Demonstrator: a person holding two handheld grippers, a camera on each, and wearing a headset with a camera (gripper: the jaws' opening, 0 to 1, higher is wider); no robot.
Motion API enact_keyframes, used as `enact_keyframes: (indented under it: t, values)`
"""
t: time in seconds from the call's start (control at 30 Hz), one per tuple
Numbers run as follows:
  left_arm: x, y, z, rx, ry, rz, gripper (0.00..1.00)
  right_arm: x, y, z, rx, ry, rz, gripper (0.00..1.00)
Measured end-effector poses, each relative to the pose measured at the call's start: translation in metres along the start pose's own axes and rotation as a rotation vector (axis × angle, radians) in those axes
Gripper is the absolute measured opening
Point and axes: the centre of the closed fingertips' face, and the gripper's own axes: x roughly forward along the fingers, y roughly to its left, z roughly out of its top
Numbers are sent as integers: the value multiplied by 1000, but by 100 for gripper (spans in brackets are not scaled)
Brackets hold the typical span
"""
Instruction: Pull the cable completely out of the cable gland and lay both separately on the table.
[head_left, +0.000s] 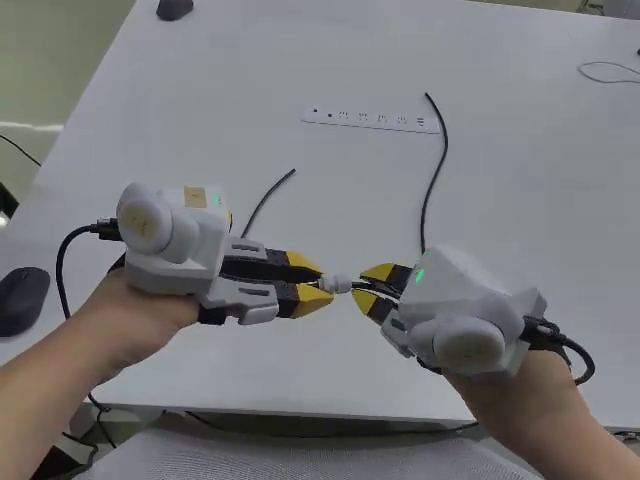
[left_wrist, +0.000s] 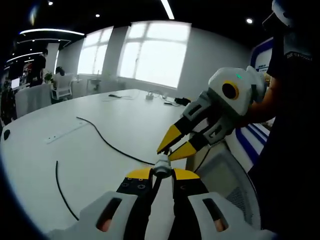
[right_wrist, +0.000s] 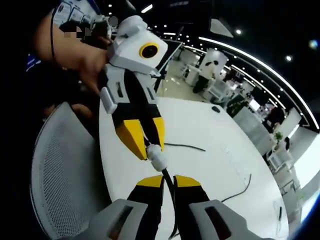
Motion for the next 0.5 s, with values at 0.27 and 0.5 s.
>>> enact_keyframes:
  t: [0.27,0.5]
  values:
    - [1,0,-2,1,5,-3,15,1,1,-3,21,-3,8,1]
    - [-1,4,0,-10,-5,9,15,1,-10,-15,110,11,-1,0]
